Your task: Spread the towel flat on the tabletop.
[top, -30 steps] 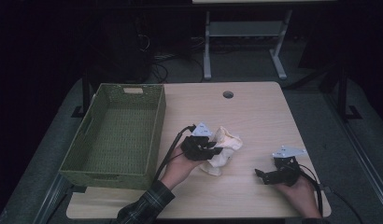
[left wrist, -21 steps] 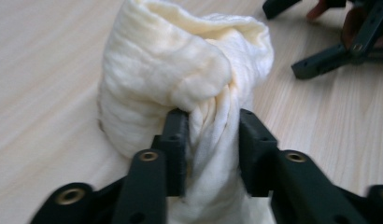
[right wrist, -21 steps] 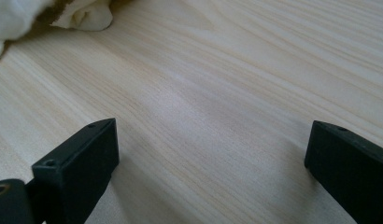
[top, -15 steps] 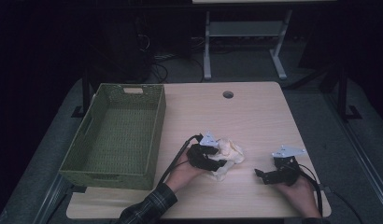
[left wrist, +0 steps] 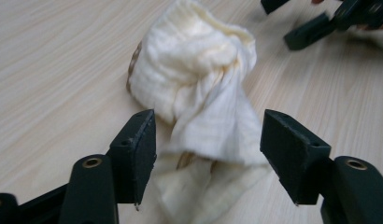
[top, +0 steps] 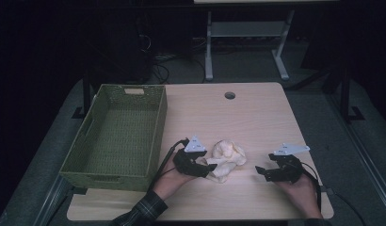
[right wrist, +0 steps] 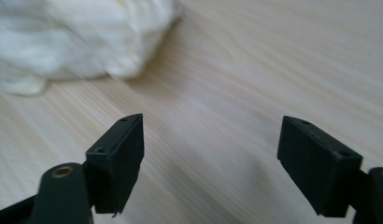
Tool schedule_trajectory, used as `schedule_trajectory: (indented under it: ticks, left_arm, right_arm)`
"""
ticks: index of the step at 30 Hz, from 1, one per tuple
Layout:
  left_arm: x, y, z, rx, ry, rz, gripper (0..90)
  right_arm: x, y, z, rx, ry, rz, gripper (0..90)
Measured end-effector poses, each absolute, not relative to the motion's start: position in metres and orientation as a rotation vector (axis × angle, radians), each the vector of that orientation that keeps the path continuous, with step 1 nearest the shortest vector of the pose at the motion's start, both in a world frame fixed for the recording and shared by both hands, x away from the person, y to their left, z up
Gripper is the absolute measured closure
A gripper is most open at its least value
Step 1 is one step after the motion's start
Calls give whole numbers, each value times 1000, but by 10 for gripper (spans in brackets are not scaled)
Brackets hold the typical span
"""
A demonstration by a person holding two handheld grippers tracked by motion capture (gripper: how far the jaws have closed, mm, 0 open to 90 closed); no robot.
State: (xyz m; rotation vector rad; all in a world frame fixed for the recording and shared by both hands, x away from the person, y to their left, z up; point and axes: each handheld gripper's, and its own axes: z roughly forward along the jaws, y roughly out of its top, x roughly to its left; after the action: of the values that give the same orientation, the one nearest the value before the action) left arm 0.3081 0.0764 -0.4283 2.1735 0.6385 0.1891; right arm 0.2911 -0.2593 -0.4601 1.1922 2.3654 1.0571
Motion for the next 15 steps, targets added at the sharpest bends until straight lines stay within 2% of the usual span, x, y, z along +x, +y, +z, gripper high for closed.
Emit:
schedule_trajectory:
  ticks: [2, 6, 15]
  left_arm:
    - [306, 80, -430, 2178, 643, 198, 366]
    - [302, 82, -431, 2177, 651, 217, 410]
    - [303, 79, -433, 2171, 648, 239, 436]
  right_arm:
    - [291, -257, -457, 1178, 2368, 1068, 266]
    - [292, -247, -443, 1121, 2372, 1179, 395]
    - [305, -224, -420, 1004, 2410, 1305, 490]
